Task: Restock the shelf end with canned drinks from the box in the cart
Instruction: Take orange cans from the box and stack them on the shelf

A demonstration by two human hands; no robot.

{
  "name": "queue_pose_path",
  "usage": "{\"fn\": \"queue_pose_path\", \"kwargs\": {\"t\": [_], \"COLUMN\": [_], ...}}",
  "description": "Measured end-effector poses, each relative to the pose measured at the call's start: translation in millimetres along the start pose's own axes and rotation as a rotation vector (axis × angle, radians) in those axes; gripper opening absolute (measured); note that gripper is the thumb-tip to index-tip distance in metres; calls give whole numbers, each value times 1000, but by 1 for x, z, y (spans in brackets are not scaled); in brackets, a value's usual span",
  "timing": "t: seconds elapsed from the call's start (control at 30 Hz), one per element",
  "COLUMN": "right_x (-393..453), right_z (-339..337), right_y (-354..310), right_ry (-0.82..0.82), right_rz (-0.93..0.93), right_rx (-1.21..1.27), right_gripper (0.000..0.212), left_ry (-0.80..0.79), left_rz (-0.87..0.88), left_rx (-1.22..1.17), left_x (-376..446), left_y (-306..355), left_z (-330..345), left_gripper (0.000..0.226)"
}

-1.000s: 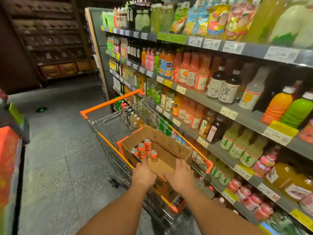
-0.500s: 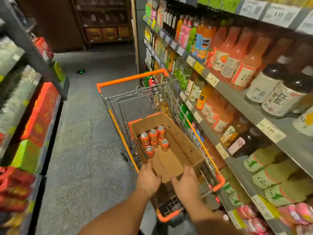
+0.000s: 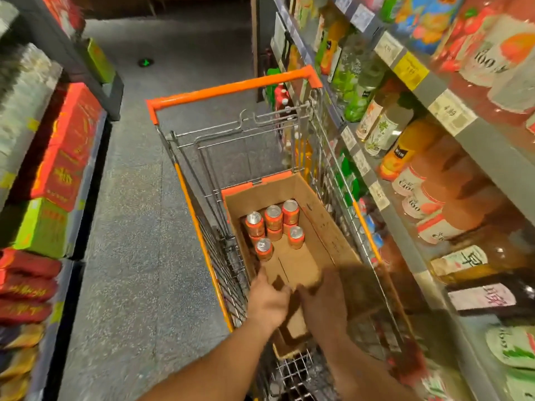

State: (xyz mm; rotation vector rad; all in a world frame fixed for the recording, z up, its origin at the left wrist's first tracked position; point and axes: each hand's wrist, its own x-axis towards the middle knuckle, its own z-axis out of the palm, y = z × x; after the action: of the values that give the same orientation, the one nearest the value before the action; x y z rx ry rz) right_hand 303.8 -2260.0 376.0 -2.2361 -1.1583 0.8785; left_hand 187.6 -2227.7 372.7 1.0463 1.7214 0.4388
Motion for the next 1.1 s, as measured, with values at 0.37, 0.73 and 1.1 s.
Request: {"fn": "queue_pose_path", "kwargs": {"t": [0.37, 0.73, 1.1], "right_x": [221, 305, 305], "right_z": [121, 232, 237], "right_y": [41, 85, 102], "right_ry": [-98, -15, 5], "right_rz": [152, 288, 195], "right_rx": [-36, -150, -164], "right_gripper": [86, 91, 73], "left_ry": [283, 367, 465], "left_rz": [-339, -404, -322], "left_rx": [44, 156, 131], "left_x": [198, 312, 314], "left_y": [-14, -74, -79], "left_z": [74, 117, 123], "left_gripper": [60, 60, 45]}}
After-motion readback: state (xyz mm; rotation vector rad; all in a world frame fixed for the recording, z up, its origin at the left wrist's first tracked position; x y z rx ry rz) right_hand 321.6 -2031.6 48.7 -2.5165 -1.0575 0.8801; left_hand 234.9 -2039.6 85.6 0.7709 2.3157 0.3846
